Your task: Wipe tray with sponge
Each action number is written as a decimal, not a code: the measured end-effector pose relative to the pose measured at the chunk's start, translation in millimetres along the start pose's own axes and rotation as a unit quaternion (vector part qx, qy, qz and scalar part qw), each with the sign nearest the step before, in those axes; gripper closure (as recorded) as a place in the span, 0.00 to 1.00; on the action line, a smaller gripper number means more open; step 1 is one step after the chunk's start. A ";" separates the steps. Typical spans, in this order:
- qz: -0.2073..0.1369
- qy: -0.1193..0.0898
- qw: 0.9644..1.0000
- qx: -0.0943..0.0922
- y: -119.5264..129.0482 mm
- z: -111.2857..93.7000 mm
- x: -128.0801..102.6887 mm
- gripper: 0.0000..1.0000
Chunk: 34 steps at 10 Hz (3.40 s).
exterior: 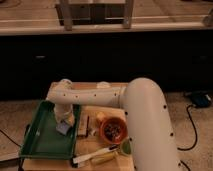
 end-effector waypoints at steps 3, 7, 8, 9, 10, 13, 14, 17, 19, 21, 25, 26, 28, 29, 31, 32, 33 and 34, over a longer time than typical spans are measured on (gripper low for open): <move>-0.052 -0.030 0.998 0.004 -33.9 11.0 -18.0 1.00; -0.072 -0.056 0.996 0.008 -25.0 7.8 -47.9 1.00; -0.064 -0.054 0.996 0.004 -11.0 4.4 -46.1 1.00; -0.054 -0.048 0.997 0.000 4.0 0.2 -39.7 1.00; -0.047 -0.045 0.998 -0.004 13.4 -1.9 -33.6 1.00; -0.037 -0.035 0.999 -0.011 25.9 -5.3 -2.5 1.00; -0.046 -0.036 0.998 -0.013 20.4 -3.8 0.4 1.00; -0.099 -0.054 0.994 -0.011 -25.1 8.0 -13.7 1.00; -0.132 -0.070 0.989 -0.014 -49.5 14.4 -36.0 1.00; -0.145 -0.082 0.986 -0.016 -53.4 16.1 -53.3 1.00; -0.129 -0.082 0.988 -0.025 -12.3 6.3 -57.3 1.00; -0.113 -0.073 0.991 -0.026 10.2 0.4 -46.9 1.00; -0.097 -0.062 0.993 -0.025 25.5 -2.6 -26.0 1.00; -0.097 -0.058 0.993 -0.022 27.4 -1.9 -16.2 1.00; -0.104 -0.057 0.993 -0.018 15.3 3.0 -7.6 1.00; -0.113 -0.058 0.992 -0.014 -1.1 8.4 -5.8 1.00; -0.122 -0.060 0.991 -0.011 -15.5 12.4 -6.8 1.00; -0.133 -0.063 0.989 -0.010 -30.6 16.8 -9.4 1.00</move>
